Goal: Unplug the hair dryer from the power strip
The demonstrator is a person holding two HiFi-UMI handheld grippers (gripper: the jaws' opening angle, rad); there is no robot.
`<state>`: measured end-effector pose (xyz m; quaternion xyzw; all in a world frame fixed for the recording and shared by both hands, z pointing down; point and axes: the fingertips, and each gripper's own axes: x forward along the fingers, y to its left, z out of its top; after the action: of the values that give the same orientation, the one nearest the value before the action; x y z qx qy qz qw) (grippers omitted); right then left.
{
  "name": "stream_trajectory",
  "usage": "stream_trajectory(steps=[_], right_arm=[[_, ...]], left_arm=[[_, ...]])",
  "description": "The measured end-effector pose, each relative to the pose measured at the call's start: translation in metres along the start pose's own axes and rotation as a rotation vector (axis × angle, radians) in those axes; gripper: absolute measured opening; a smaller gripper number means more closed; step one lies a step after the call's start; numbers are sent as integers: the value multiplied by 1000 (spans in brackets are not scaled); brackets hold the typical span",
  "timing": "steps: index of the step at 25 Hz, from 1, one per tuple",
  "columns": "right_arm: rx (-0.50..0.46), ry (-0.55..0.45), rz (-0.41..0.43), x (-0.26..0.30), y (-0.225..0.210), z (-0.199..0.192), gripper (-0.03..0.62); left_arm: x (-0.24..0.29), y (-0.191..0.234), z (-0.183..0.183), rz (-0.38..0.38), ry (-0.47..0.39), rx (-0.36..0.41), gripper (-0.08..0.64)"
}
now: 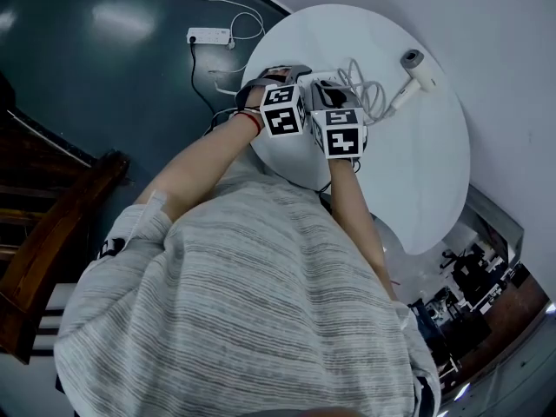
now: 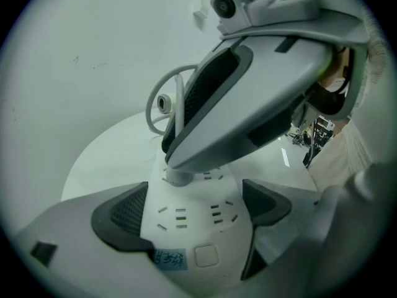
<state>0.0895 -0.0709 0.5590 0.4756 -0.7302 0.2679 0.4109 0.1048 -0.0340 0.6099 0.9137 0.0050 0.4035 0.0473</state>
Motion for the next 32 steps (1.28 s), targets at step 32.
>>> stream_trajectory(steps=[32], right_arm=[[13,11,1,-5,-2,-3,54]], left_arm=[[4,-2,0,-41,28,-20,463]])
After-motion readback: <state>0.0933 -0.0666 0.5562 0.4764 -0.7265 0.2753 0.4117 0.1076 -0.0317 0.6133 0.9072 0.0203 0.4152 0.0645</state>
